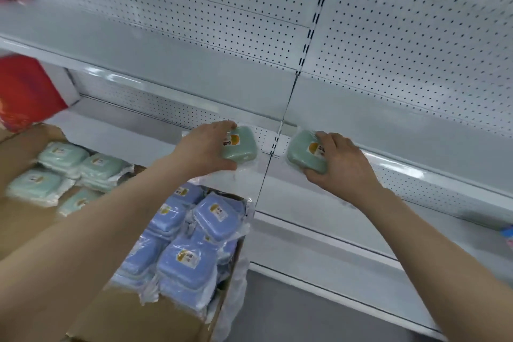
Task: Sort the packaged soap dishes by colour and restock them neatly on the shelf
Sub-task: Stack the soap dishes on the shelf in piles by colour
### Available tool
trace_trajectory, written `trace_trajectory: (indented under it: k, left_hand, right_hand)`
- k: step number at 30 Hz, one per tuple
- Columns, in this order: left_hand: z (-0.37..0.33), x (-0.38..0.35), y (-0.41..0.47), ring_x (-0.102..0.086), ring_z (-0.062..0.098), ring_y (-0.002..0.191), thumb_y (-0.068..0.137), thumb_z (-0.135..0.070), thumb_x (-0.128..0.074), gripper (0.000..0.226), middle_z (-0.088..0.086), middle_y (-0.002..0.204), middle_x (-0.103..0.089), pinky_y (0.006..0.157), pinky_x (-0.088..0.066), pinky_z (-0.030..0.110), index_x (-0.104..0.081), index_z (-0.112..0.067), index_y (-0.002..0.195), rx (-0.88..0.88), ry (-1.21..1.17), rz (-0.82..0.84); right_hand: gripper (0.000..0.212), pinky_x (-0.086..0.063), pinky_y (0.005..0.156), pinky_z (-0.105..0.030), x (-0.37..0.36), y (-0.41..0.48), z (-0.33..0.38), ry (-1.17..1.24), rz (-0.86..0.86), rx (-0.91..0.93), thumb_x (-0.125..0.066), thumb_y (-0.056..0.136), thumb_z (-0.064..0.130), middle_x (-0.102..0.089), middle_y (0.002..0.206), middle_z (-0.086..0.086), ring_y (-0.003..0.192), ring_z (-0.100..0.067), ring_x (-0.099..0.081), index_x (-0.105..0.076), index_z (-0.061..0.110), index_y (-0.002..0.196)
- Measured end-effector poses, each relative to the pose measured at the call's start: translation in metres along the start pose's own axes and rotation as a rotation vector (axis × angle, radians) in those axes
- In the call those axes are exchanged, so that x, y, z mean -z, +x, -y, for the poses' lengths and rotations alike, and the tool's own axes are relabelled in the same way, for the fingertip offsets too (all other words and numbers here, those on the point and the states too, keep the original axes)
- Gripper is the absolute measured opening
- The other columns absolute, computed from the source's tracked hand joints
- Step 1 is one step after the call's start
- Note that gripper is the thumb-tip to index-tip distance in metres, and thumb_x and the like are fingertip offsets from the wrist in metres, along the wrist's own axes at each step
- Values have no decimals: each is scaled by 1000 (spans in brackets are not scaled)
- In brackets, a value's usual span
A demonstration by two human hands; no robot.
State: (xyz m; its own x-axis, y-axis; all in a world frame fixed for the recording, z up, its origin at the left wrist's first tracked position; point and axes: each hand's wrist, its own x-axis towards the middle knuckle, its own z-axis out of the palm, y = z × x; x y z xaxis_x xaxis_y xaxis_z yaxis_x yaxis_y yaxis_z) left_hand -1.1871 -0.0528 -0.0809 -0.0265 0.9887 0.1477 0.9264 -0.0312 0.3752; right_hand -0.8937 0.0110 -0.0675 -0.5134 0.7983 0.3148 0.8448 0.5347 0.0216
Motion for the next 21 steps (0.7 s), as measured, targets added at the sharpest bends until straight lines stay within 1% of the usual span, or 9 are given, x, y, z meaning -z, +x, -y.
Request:
trace_trajectory:
  k: [3,6,9,12,14,15,18,21]
  left_hand:
    - [1,17,22,-51,23,114,67,-46,-80,90,0,138,-43,92,-42,34,-34,-27,143,0,20,-34]
    - [7,37,48,-52,23,112,69,-47,-79,89,1,136,-43,91,-41,33,-35,-28,143,3,41,-59]
    - [15,52,80,-52,25,114,73,-48,-77,87,2,137,-43,94,-41,36,-33,-28,145,-4,51,-85]
    - [25,56,117,-51,25,115,76,-47,-75,81,3,138,-43,92,-38,31,-35,-27,144,-9,43,-85]
    - [33,53,146,-50,23,114,77,-46,-74,78,1,137,-43,89,-37,28,-36,-28,143,-13,41,-78]
    - [38,52,162,-49,22,115,78,-45,-74,77,1,137,-43,90,-37,28,-36,-28,142,-14,46,-73]
    - [52,47,212,-44,24,122,80,-39,-75,78,3,140,-42,97,-35,31,-34,-25,145,-3,81,-71]
    - [66,39,270,-45,27,123,79,-35,-75,81,6,138,-44,100,-36,31,-32,-22,146,34,119,-66]
  right_hand:
    - [76,-50,84,-45,-2,31,-8,16,-44,38,-75,71,45,-56,121,-13,101,-36,-57,-49,11,134]
    - [76,-50,85,-44,-3,59,-12,64,-103,31,-75,73,46,-56,121,-12,102,-35,-56,-49,12,136]
    - [76,-50,86,-43,-5,88,-18,90,-160,20,-75,74,49,-56,120,-11,102,-34,-55,-49,13,136]
    - [74,-50,85,-43,-13,122,-28,124,-166,-6,-74,75,51,-57,117,-11,100,-32,-55,-50,14,135]
    - [74,-52,82,-43,-24,151,-38,128,-177,5,-74,74,52,-59,113,-11,96,-32,-56,-52,14,134]
    - [73,-52,82,-43,-29,168,-42,131,-178,16,-74,74,51,-59,113,-11,96,-32,-56,-52,15,134]
    - [72,-48,89,-40,-46,222,-54,161,-167,40,-72,77,49,-58,119,-9,104,-30,-54,-49,17,137]
    - [69,-42,91,-37,-66,274,-66,162,-120,53,-68,81,50,-54,125,-5,110,-27,-50,-43,22,140]
